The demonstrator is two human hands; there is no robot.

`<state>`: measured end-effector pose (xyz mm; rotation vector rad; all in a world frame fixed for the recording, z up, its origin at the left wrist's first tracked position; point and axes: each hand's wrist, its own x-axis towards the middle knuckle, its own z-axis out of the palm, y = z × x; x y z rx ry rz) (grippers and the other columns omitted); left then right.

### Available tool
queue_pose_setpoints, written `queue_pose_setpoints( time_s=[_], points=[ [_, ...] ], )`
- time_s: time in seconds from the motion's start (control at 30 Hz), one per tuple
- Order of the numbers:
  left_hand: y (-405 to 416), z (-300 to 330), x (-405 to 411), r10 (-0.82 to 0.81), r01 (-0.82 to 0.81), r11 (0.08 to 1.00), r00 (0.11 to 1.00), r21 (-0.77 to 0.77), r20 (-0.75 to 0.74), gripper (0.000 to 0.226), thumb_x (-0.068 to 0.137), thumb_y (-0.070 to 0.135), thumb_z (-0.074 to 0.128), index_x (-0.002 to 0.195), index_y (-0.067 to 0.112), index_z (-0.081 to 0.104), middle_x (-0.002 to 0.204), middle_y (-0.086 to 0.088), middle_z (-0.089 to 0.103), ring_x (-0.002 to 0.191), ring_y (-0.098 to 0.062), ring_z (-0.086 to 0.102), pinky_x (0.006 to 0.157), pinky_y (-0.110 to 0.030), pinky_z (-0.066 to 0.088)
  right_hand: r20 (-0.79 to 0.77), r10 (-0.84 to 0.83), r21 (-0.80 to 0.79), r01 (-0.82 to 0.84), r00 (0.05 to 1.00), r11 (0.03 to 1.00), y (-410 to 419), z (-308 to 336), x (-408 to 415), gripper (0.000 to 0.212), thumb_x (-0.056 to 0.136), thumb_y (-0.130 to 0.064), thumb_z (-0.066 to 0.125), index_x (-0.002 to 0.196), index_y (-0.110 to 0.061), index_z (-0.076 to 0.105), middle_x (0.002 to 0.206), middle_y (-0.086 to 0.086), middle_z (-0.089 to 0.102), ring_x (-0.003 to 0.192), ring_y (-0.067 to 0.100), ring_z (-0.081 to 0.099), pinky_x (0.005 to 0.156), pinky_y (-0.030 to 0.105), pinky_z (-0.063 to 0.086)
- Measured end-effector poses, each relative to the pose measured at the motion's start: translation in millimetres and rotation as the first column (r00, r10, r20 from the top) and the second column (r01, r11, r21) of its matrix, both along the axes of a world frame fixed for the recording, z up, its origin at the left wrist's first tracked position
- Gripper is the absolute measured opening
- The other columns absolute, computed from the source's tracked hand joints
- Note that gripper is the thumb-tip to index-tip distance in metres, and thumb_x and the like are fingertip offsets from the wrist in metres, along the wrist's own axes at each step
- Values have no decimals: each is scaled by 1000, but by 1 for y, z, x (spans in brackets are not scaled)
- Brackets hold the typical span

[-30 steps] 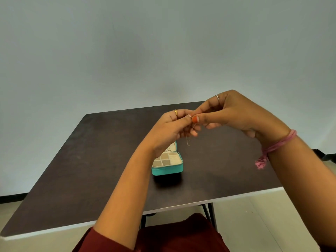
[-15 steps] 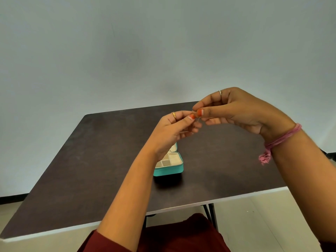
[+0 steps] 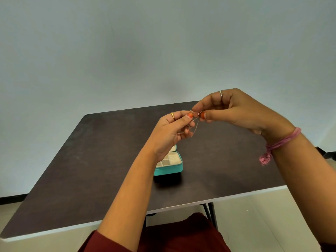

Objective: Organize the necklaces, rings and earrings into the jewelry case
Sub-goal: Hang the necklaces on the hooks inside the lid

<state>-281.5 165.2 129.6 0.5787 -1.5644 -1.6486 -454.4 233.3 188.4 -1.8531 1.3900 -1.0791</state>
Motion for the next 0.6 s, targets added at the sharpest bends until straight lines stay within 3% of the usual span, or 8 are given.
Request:
queue_pose_setpoints(
  time_s=[0.23,0.4,0.6],
  points=[
    [4,-1,-1,-50,51,998,999,46,-21,22,99,15,47,89,10,65,62,2,54,53,-5,43,66,-23,41,48,-29,-16,30,998,999,-4,-1,1,18,85,-6,66,102,-11,70,96,5,74,93,16,70,84,26,55],
    [10,-6,-4,-97,104,985,994,141,-60,34,99,29,44,76,12,62,58,1,44,51,-7,34,60,-24,32,-10,-44,-21,44,999,999,-9,0,5,16,86,-11,66,100,-16,72,96,-1,74,88,5,67,79,25,54],
    [11,-14,-6,-112,141,963,985,228,-133,32,99,35,41,81,14,58,55,4,53,42,-4,35,64,-26,32,17,-33,29,33,999,999,-17,-3,5,17,87,-9,64,102,-16,71,97,-2,73,89,5,67,79,22,55]
  ],
)
